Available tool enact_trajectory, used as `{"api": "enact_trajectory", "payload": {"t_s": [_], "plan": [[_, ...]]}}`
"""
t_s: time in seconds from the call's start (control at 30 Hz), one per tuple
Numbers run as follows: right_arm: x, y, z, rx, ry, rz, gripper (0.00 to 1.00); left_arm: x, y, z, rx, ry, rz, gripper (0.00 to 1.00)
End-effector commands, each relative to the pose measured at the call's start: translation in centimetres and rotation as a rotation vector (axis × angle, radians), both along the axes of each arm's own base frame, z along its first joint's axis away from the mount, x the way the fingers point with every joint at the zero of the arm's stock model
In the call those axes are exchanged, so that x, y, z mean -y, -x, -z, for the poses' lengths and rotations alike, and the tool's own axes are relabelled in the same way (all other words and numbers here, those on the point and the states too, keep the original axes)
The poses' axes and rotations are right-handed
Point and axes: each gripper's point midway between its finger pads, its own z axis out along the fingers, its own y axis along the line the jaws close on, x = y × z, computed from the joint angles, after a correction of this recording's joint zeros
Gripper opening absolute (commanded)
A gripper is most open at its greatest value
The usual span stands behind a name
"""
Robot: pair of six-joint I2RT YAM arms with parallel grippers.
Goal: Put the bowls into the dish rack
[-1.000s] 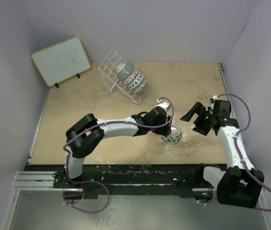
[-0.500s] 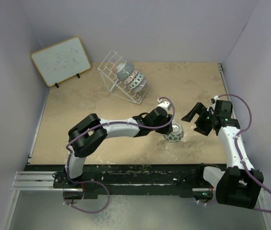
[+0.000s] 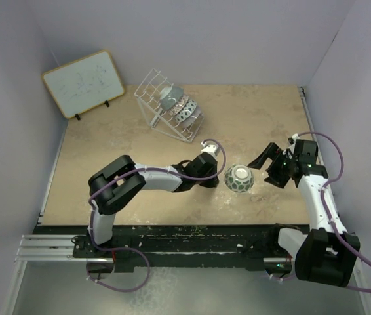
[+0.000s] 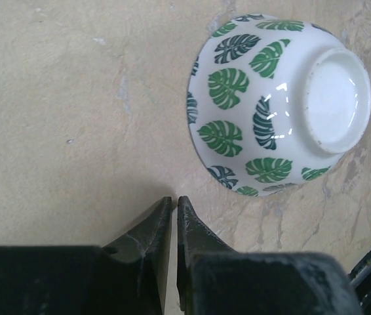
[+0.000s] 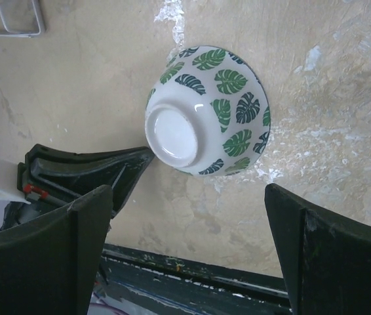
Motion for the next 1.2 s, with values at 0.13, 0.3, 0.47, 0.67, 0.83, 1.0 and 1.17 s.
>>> {"api": "enact_trajectory", "payload": {"t_s": [0.13,0.3,0.47,0.67,0.83,1.0,1.17], "plan": [[0.8,-2.2,-0.5,0.031,0.028,-0.015,1.00,-0.8,-1.1,-3.2,0.046,0.088,-0.050,0.14],[0.9,-3.6,-0.6,0.037,0.017,-0.016,1.00,-0.4,-2.0,-3.7,0.038,0.079,-0.055,0.15],[1.0,-4.4,-0.1,0.033,0.008,-0.010,1.00,0.9,-2.2,-3.6,0.023,0.093,-0.032,0.17],[0.7,-5.1,1.4,0.005,-0.025,-0.014,1.00,1.8,-2.1,-2.1,-0.017,0.091,-0.018,0.18],[0.6,-6.2,1.6,0.018,-0.039,-0.014,1.00,2.3,-2.0,-1.5,-0.032,0.091,-0.005,0.21],[0.8,-6.7,1.4,0.031,-0.035,-0.012,1.00,2.5,-1.4,-3.0,-0.014,0.135,0.031,0.39],[0.7,-6.6,1.9,0.029,-0.037,-0.012,1.00,1.9,-0.9,-6.3,0.032,0.203,0.039,0.71]]}}
